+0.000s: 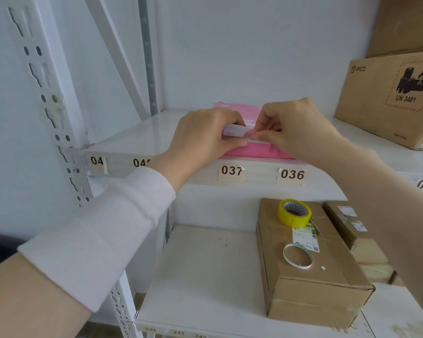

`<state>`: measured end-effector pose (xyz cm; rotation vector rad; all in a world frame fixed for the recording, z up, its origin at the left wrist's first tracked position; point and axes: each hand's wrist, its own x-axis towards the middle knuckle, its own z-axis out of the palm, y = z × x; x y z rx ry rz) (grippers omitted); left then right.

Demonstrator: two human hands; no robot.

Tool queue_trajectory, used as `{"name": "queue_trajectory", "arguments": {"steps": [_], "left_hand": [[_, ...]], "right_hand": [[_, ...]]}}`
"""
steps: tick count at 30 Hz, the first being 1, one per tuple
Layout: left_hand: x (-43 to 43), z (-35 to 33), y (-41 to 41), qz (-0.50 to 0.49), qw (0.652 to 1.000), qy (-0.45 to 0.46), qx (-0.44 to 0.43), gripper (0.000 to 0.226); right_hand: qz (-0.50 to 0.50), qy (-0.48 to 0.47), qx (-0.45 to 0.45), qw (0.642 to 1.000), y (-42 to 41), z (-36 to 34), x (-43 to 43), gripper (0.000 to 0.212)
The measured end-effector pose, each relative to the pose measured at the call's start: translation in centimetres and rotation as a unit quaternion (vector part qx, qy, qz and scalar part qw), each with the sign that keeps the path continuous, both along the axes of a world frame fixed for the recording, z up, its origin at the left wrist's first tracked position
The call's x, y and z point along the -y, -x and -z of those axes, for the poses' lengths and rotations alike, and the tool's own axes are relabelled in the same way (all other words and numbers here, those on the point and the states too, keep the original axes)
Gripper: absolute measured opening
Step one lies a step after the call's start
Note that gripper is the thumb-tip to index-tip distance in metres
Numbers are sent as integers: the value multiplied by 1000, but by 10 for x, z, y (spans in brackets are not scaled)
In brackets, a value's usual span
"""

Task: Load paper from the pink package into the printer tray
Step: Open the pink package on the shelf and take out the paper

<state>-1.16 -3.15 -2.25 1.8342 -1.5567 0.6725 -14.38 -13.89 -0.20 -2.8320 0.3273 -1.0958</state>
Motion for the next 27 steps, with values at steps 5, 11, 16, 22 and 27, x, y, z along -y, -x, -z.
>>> {"name": "queue_trajectory", "arguments": {"steps": [5,11,16,22,27], "left_hand": [[-2,-2,2,-12,999,-18,-27,25],[-2,-9,3,-8,999,-39,-15,33],[-9,-17,-5,35,994,-77,-68,32],[-6,-13,-11,31,994,-50,-87,14],[-5,-11,-6,0,996,-39,-81,16]], "right_hand": [[20,17,-34,999,-2,-6,3,7],[11,-29,-31,999,-3,-14,3,20],[16,-62,-51,997,-4,-21,3,23],[-12,-89,-62,994,14,-12,1,24],[38,-28,-8,999,42,-8,11,20]]}}
